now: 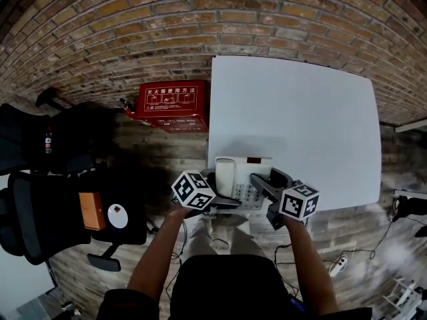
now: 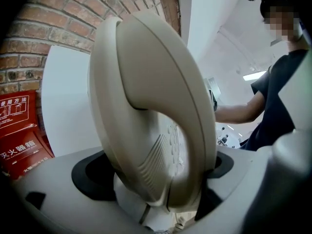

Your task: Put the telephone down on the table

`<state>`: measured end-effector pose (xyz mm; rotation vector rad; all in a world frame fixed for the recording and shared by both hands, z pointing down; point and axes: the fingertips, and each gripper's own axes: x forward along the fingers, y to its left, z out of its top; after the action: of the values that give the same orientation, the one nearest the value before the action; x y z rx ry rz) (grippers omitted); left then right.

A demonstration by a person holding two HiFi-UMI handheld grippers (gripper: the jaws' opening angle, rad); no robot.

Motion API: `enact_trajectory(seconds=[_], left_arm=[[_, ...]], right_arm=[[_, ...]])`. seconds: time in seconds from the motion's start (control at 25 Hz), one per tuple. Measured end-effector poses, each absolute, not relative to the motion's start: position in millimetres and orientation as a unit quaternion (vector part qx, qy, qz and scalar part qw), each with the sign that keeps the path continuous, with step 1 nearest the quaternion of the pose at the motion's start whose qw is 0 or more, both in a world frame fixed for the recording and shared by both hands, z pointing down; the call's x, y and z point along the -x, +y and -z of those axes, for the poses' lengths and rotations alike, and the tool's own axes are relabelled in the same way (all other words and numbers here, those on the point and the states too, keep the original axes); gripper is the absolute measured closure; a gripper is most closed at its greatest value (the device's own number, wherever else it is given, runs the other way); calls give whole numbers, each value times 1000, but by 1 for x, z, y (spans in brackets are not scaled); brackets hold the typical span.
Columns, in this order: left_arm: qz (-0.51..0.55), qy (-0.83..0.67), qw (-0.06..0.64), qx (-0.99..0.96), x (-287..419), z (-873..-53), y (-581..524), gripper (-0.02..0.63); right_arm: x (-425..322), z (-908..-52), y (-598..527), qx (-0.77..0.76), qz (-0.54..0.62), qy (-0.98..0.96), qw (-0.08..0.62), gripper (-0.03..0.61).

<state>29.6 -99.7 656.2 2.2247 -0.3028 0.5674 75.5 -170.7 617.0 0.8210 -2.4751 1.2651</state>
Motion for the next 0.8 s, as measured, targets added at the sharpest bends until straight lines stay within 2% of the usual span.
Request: enact_trajectory(seconds=[0.8], left_arm=[[-217,-118,412,-877,-26,-659,-103,107]], right_arm=[[-77,-628,-172,-282,-454,-840,94,318]])
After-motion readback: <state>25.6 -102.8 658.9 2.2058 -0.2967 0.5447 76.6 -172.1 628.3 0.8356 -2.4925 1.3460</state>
